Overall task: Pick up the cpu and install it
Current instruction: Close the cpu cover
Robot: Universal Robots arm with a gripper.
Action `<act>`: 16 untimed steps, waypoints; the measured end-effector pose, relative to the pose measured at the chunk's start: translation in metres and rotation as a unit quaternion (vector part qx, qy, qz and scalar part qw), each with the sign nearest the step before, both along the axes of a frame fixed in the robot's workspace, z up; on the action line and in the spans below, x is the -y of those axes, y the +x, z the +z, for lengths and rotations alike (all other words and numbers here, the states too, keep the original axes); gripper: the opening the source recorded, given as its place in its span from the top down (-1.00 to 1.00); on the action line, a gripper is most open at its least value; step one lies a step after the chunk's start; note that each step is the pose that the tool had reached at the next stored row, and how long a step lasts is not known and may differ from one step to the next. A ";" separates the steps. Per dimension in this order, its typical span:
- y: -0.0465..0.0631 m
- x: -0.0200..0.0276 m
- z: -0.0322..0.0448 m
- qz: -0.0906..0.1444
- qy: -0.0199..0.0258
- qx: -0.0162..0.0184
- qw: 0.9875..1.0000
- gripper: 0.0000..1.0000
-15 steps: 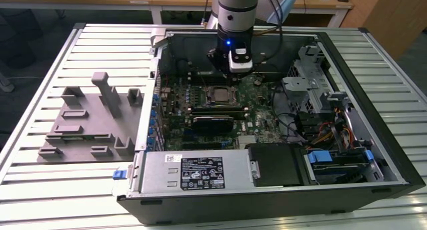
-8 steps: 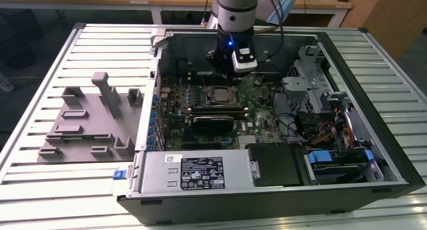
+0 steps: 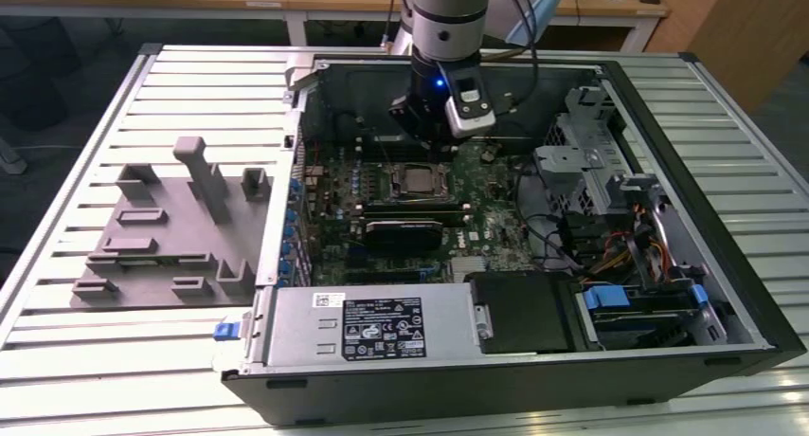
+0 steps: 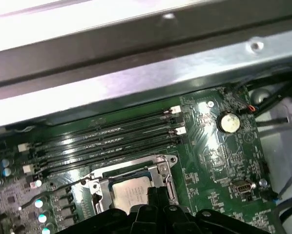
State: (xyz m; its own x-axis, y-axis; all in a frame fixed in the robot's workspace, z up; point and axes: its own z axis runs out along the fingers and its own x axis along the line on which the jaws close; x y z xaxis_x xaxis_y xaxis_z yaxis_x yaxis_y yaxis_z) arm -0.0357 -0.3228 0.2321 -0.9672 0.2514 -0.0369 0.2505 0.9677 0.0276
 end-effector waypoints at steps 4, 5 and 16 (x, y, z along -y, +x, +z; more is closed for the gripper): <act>0.000 0.0000 -0.0001 0.027 0.000 0.000 1.000 0.79; 0.000 0.0000 -0.0001 0.034 0.000 0.000 0.999 0.79; -0.003 0.0052 -0.0024 0.069 -0.002 0.000 0.998 0.79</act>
